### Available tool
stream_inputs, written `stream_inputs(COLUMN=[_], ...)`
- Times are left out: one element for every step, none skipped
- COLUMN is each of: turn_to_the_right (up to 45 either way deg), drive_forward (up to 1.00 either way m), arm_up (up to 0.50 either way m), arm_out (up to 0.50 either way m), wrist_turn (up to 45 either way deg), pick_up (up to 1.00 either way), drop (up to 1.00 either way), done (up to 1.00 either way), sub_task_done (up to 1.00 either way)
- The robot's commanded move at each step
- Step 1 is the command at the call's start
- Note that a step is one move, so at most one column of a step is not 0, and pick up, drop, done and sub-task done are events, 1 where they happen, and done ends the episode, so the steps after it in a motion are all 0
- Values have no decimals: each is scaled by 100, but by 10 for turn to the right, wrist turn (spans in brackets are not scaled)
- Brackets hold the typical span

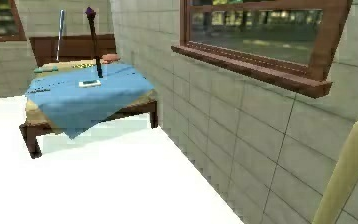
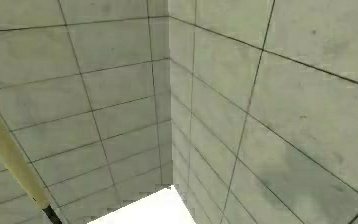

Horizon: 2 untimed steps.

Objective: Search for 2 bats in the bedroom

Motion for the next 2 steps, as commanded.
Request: stream_inputs(turn_to_the_right=[-450, -150], drive_forward=[0, 0], arm_up=[0, 0], arm_out=[0, 0], wrist_turn=[0, 0], pick_up=[0, 0], drop=[0, 0], done=[0, 0], sub_task_done=[0, 0])
